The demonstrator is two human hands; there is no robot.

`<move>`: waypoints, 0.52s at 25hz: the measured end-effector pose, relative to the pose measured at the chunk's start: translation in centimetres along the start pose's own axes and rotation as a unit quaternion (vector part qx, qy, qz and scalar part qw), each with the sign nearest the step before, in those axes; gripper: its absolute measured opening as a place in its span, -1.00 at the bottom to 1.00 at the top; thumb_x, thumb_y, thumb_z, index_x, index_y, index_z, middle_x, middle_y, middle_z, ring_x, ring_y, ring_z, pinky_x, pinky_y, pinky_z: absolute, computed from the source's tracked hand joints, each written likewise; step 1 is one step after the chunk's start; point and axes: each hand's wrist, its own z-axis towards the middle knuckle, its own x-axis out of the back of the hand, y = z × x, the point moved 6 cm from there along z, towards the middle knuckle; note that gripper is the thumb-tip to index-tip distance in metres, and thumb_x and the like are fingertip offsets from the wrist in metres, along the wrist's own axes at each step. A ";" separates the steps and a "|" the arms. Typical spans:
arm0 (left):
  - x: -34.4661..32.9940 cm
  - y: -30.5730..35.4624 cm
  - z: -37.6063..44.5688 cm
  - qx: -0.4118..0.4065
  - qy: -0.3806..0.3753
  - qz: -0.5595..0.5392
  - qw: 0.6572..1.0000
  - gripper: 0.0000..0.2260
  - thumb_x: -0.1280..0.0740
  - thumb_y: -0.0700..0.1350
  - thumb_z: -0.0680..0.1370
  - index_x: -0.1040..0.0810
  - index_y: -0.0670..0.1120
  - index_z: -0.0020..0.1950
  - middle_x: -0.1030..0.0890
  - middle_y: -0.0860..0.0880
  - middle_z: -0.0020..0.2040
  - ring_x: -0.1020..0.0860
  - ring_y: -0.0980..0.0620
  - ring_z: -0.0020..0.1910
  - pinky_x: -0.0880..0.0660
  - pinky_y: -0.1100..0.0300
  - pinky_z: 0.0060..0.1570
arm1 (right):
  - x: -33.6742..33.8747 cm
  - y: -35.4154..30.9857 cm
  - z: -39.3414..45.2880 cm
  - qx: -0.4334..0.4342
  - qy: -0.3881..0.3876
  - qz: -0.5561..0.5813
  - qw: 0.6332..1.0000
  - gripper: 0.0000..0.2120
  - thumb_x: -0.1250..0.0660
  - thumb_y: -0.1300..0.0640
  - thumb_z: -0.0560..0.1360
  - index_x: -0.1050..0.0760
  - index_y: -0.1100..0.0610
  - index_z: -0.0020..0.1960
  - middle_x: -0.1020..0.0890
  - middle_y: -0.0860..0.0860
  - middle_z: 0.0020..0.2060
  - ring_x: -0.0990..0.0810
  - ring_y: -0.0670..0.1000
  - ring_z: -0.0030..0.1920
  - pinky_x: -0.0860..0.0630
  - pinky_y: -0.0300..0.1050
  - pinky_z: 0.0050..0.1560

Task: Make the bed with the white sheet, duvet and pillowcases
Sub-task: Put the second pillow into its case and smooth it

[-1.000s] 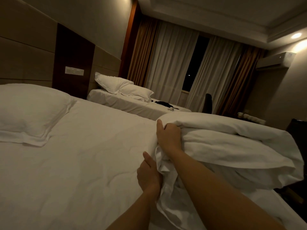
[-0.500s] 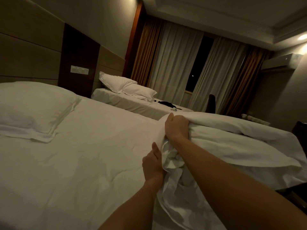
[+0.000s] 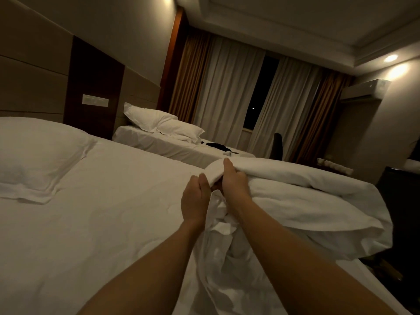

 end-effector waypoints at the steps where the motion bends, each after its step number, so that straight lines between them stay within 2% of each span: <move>1: -0.1 1.2 0.8 -0.018 -0.003 0.047 0.999 -0.67 -0.03 0.10 0.70 -0.39 -0.06 -0.12 -0.44 0.02 -0.24 -0.48 0.01 -0.25 -0.33 0.13 -0.33 | 0.2 0.1 0.2 -0.029 -0.004 0.043 0.999 -0.49 -0.21 -0.29 0.55 -0.57 0.14 0.15 -0.70 0.09 -0.04 -0.68 0.12 -0.04 -0.61 0.12 0.11; 3: -0.4 3.7 1.6 -0.074 0.005 0.122 0.990 -0.73 -0.05 0.11 0.70 -0.34 0.03 -0.11 -0.44 0.05 -0.19 -0.43 0.11 -0.28 -0.28 0.19 -0.37 | 0.7 -0.4 0.2 -0.066 0.006 0.099 0.993 -0.48 -0.23 -0.31 0.54 -0.55 0.14 0.13 -0.70 0.08 -0.05 -0.67 0.12 -0.03 -0.60 0.13 0.14; 4: -0.6 4.9 1.7 -0.102 0.002 0.137 0.985 -0.72 -0.01 0.13 0.70 -0.36 0.05 -0.10 -0.48 0.04 -0.16 -0.46 0.08 -0.26 -0.34 0.17 -0.34 | 1.1 -0.8 0.2 -0.078 0.014 0.115 0.990 -0.44 -0.22 -0.33 0.52 -0.55 0.16 0.12 -0.70 0.09 -0.06 -0.67 0.13 -0.03 -0.61 0.13 0.14; 6: -0.8 7.0 1.4 -0.138 -0.015 0.127 0.982 -0.53 0.13 0.18 0.69 -0.49 0.00 -0.07 -0.58 -0.03 -0.13 -0.55 -0.04 -0.19 -0.51 0.06 -0.19 | 2.2 -1.5 0.3 -0.095 0.038 0.165 0.981 -0.45 -0.21 -0.32 0.54 -0.54 0.19 0.04 -0.70 0.13 -0.10 -0.67 0.16 -0.06 -0.63 0.17 0.09; 8: -0.9 7.6 1.3 -0.150 -0.029 0.128 0.980 -0.37 0.21 0.25 0.64 -0.57 -0.06 -0.02 -0.65 -0.11 -0.12 -0.61 -0.14 -0.16 -0.57 -0.03 -0.09 | 3.6 -2.0 0.6 -0.104 0.067 0.230 0.965 -0.55 -0.22 -0.22 0.61 -0.45 0.19 -0.11 -0.68 0.18 -0.13 -0.68 0.19 -0.14 -0.67 0.21 -0.02; 9: -1.1 7.6 1.4 -0.153 -0.035 0.140 0.978 -0.34 0.22 0.26 0.63 -0.59 -0.08 -0.01 -0.66 -0.14 -0.12 -0.61 -0.17 -0.16 -0.57 -0.04 -0.08 | 4.4 -2.2 0.8 -0.111 0.080 0.247 0.959 -0.59 -0.23 -0.16 0.63 -0.42 0.20 -0.08 -0.65 0.20 -0.10 -0.68 0.21 -0.15 -0.67 0.22 -0.10; 11: -0.8 7.7 1.8 -0.132 -0.027 0.143 0.980 -0.35 0.18 0.22 0.66 -0.62 -0.12 0.01 -0.66 -0.20 -0.10 -0.60 -0.22 -0.12 -0.54 -0.01 -0.08 | 6.2 -2.9 1.4 -0.117 0.105 0.273 0.949 -0.75 -0.26 -0.01 0.65 -0.42 0.19 0.12 -0.62 0.25 0.03 -0.65 0.24 -0.13 -0.66 0.21 -0.25; 13: -0.1 7.6 2.7 -0.091 0.007 0.129 0.987 -0.32 0.17 0.22 0.67 -0.63 -0.16 -0.04 -0.65 -0.23 -0.09 -0.59 -0.24 -0.09 -0.46 0.02 -0.13 | 8.7 -3.8 1.4 -0.113 0.136 0.309 0.935 -0.74 -0.24 0.20 0.64 -0.40 0.26 0.30 -0.57 0.29 0.14 -0.60 0.26 -0.15 -0.63 0.20 -0.28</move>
